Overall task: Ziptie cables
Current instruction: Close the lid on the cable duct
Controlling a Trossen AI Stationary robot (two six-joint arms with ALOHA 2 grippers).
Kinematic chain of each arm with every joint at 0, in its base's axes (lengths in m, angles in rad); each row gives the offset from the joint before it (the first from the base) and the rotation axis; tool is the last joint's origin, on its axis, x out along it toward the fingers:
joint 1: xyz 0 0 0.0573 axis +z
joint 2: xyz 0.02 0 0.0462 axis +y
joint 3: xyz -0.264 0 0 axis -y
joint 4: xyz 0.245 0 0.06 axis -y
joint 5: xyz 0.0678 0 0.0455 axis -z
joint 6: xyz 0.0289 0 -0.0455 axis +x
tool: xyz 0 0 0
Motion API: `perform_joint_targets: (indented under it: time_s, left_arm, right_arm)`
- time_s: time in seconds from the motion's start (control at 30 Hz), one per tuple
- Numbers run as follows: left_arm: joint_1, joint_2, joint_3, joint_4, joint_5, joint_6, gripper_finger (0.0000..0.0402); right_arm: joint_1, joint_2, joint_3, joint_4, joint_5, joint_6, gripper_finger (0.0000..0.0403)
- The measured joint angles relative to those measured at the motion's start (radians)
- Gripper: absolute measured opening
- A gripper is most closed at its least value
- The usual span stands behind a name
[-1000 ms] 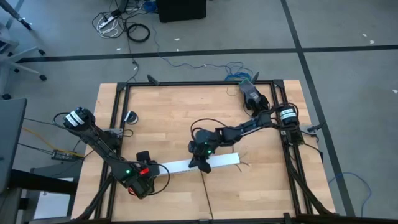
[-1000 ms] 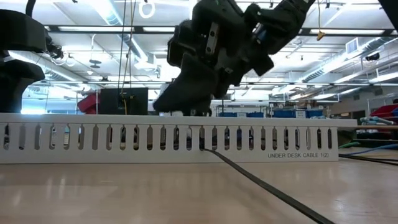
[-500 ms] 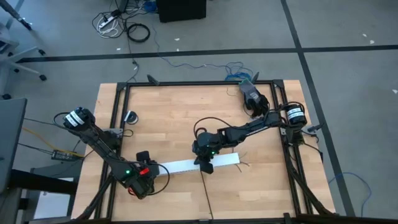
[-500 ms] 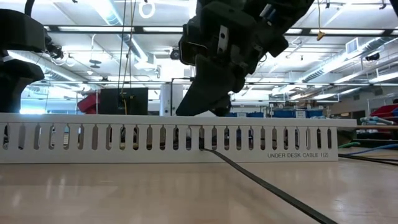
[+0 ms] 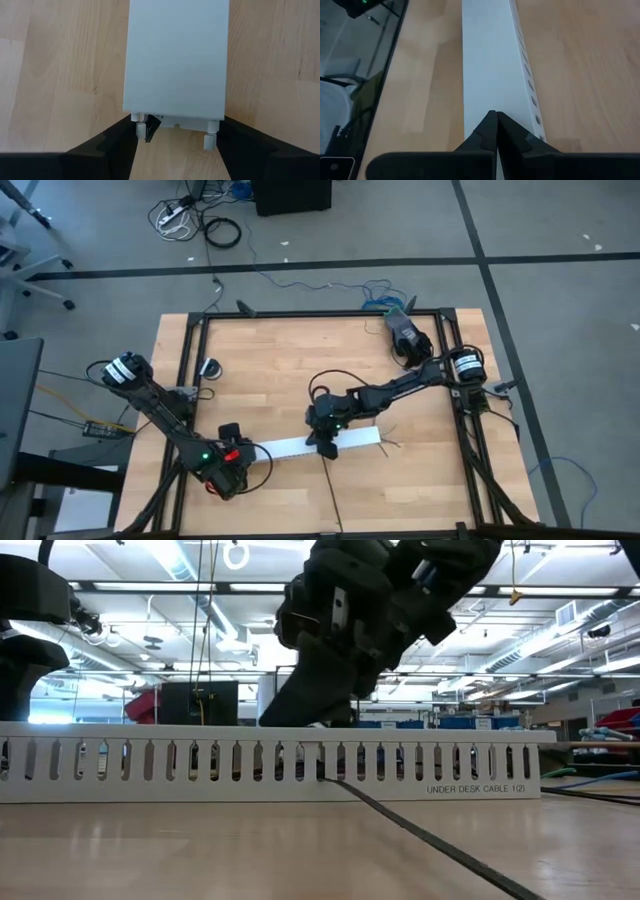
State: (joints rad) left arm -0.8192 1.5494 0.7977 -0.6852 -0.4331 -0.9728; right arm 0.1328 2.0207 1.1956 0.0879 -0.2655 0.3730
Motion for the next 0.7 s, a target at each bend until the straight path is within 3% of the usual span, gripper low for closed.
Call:
perform_joint_targets:
  time_s: [0.7]
  left_arm:
    - [0.002, 0.0, 0.0, 0.004, -0.008, 0.005, 0.0238]
  right_arm:
    - [-0.026, 0.048, -0.004, 0.126, -0.059, -0.009, 0.0]
